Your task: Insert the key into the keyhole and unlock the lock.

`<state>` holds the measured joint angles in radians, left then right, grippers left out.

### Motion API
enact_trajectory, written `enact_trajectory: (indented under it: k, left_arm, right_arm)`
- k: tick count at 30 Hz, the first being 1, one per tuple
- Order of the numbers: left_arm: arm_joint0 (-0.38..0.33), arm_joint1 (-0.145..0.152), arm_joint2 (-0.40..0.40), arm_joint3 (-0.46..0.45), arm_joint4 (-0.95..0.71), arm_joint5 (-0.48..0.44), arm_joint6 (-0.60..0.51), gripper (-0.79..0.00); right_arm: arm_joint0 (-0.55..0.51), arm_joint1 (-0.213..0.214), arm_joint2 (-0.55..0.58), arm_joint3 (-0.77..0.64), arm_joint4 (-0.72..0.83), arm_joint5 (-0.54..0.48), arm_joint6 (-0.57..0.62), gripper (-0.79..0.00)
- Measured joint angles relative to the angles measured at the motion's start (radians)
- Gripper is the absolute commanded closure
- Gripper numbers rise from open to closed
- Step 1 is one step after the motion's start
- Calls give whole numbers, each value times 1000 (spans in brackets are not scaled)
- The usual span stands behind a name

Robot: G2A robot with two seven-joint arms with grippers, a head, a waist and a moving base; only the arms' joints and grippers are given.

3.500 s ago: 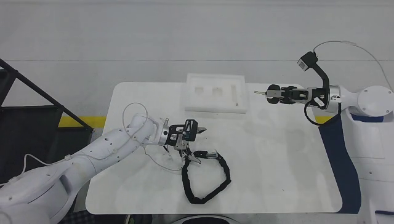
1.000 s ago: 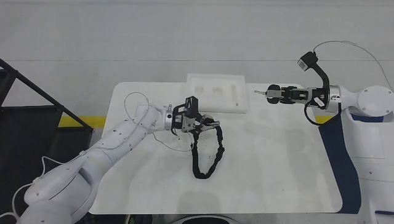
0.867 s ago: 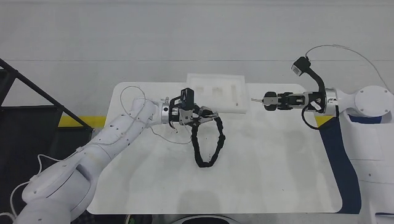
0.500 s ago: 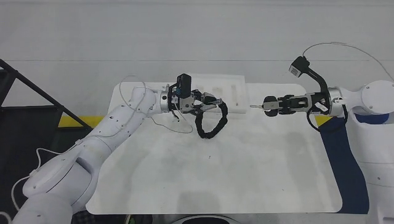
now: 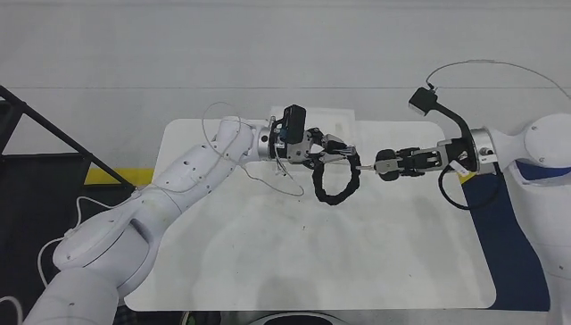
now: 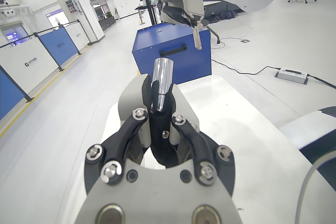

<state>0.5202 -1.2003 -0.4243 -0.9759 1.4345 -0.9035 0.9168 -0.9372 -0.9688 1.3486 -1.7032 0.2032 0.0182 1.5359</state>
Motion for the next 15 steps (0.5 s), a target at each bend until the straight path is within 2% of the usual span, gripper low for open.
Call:
enact_trajectory:
  k: [3, 15]
  left_arm:
    - [-4, -5, 12, 2, 3, 5, 5, 0]
    - [-4, -5, 11, 2, 3, 5, 5, 0]
  right_arm:
    - [-3, 16, 9, -2, 4, 7, 0, 0]
    - [-4, 17, 11, -1, 5, 7, 0, 0]
